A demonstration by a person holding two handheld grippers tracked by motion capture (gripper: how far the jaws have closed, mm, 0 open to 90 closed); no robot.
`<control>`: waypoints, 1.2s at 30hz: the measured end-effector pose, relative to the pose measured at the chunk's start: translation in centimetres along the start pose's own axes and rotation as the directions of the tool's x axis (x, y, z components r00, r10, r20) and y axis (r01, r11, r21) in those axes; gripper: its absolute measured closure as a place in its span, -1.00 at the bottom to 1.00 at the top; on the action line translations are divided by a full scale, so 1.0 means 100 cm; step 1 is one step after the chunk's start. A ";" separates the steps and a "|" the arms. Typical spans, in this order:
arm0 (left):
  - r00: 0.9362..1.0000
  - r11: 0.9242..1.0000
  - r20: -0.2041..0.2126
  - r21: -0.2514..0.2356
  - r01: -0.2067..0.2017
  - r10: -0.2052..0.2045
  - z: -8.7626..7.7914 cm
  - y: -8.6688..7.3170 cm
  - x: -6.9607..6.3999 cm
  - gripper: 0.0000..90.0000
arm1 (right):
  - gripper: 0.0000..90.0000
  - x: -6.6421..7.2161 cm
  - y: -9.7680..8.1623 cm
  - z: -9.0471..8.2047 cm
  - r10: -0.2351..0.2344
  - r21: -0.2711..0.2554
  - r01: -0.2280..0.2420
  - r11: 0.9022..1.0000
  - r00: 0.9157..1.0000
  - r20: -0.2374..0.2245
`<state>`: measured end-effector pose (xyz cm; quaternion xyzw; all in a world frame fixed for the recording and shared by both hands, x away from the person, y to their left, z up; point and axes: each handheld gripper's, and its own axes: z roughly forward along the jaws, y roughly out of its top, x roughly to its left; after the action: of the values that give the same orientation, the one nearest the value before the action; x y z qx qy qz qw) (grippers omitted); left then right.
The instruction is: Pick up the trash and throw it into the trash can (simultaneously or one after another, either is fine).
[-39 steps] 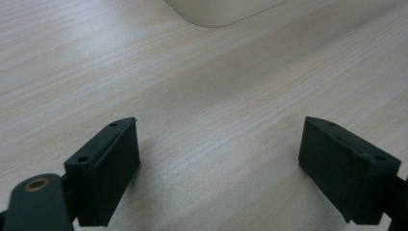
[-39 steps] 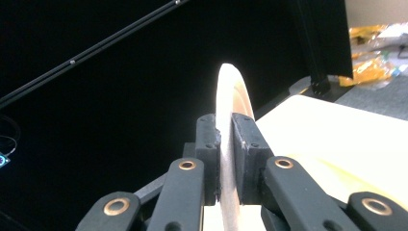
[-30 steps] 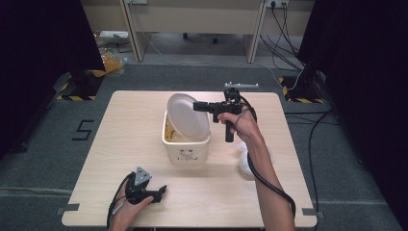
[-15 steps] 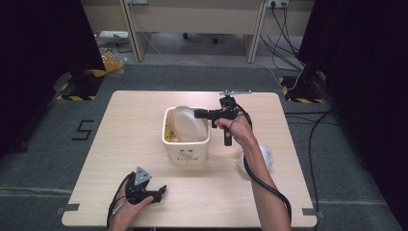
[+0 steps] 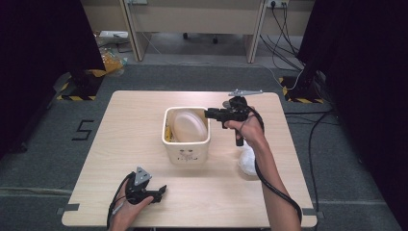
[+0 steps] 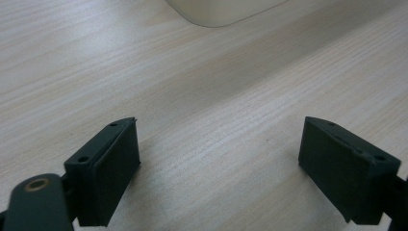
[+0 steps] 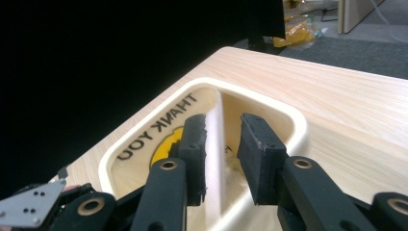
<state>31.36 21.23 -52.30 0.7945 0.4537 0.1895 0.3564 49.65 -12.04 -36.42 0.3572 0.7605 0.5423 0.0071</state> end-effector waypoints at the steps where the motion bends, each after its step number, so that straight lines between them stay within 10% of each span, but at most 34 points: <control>1: 1.000 1.000 0.000 0.000 0.000 0.000 0.000 0.000 0.000 -0.71 | 0.56 -0.001 -0.002 -0.004 -0.005 -0.002 0.005 1.000 1.000 0.006; 16: 1.000 1.000 -0.001 -0.002 0.004 -0.004 0.000 0.000 0.000 -0.71 | 0.23 -0.014 -0.041 -0.057 -0.031 -0.015 0.032 0.999 0.995 0.100; 36: 1.000 1.000 -0.002 -0.002 0.004 -0.004 0.000 0.000 0.000 -0.71 | -0.17 -0.031 -0.106 -0.096 -0.011 0.007 0.009 1.000 0.967 0.254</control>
<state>31.35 21.22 -52.32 0.7930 0.4554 0.1901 0.3572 42.45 -23.22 -42.41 0.4197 0.7568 0.4898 0.1059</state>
